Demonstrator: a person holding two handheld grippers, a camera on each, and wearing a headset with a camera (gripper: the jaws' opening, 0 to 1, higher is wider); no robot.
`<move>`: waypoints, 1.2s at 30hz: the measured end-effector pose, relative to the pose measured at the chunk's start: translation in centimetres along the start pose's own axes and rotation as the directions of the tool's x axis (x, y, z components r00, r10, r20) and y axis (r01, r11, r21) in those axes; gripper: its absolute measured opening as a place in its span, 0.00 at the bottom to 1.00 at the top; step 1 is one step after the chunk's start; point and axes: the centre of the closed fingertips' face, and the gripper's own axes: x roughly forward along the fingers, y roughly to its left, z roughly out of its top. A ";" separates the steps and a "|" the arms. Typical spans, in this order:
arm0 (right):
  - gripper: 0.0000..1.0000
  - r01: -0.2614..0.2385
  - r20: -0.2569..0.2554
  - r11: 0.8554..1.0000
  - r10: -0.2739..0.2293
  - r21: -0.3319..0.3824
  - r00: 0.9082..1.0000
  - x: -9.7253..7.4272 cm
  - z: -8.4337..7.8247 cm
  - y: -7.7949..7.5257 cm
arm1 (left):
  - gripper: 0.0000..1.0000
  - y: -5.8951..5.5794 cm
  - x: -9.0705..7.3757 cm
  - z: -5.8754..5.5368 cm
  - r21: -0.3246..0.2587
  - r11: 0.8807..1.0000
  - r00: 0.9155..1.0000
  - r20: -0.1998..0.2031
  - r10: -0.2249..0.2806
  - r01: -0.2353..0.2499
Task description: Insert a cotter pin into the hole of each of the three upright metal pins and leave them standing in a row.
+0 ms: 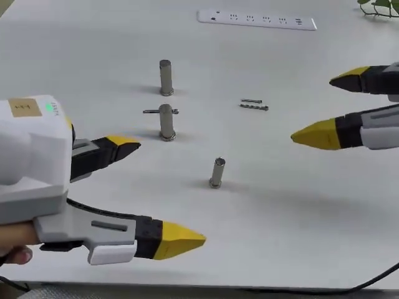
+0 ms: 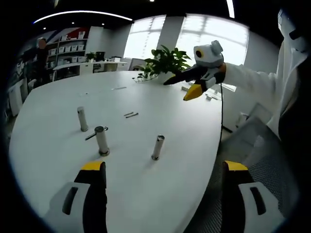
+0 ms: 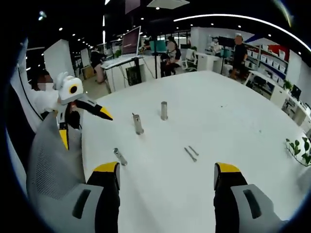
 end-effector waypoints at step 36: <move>0.13 -0.177 -0.353 0.965 0.100 -0.193 0.930 11.8 -2.6 -6.8 | 0.93 2.4 -1.7 -1.8 -0.098 0.991 0.996 -0.002 0.090 -0.090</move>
